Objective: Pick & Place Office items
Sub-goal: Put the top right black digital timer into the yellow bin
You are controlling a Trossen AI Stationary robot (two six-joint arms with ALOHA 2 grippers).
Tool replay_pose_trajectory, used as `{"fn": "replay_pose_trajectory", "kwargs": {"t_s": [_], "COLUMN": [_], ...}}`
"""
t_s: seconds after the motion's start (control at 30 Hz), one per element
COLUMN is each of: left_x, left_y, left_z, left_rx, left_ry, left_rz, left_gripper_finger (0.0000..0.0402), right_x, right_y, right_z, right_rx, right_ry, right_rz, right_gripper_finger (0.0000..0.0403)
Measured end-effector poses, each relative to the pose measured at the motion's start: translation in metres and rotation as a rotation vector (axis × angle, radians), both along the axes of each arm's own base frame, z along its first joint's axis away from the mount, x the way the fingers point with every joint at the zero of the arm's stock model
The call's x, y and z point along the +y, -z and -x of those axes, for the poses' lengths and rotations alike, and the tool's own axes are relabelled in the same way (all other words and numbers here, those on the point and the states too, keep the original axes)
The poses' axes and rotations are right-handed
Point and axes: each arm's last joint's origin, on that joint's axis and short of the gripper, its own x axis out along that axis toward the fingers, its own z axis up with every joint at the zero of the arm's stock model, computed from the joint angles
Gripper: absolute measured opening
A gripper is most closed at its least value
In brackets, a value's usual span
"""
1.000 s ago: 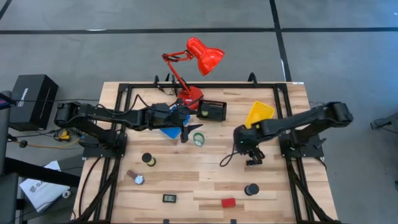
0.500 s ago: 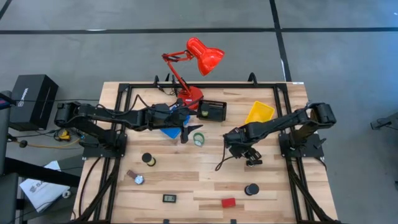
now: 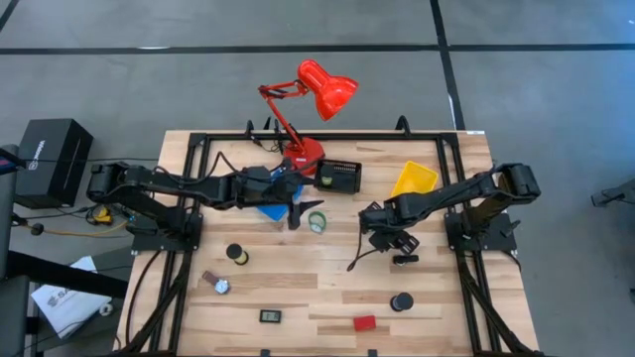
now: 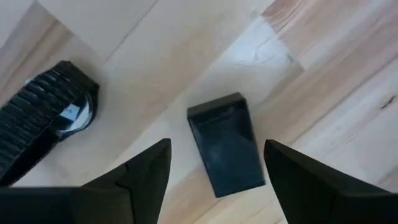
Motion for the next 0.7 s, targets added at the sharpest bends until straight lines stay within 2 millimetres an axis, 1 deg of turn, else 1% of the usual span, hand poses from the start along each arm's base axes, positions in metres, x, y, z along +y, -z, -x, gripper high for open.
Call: {"fn": "replay_pose_trajectory", "kwargs": {"t_s": [0.17, 0.3, 0.4, 0.53, 0.6, 0.7], "left_x": [-0.002, -0.002, -0.002, -0.002, -0.002, -0.002], "left_y": [0.0, 0.0, 0.0, 0.0, 0.0, 0.0], "left_z": [0.0, 0.0, 0.0, 0.0, 0.0, 0.0], "left_rx": [0.0, 0.0, 0.0, 0.0, 0.0, 0.0], "left_ry": [0.008, 0.008, 0.008, 0.008, 0.008, 0.008], "left_rz": [-0.002, -0.002, -0.002, -0.003, -0.003, -0.003], "left_gripper_finger": [0.0245, 0.0245, 0.0245, 0.0245, 0.0245, 0.0245], "right_x": [-0.001, -0.002, -0.002, -0.002, -0.002, -0.003], "right_y": [0.006, 0.013, 0.016, 0.019, 0.02, 0.02], "right_z": [-0.001, 0.004, 0.008, 0.007, 0.007, 0.007], "right_rx": [-0.046, -0.02, -0.009, -0.037, -0.034, -0.037], "right_ry": [-0.026, -0.101, -0.11, -0.106, -0.105, -0.079], "right_rz": [0.003, 0.011, 0.012, 0.011, 0.011, 0.004], "right_gripper_finger": [0.0249, 0.0249, 0.0249, 0.0248, 0.024, 0.0216]}}
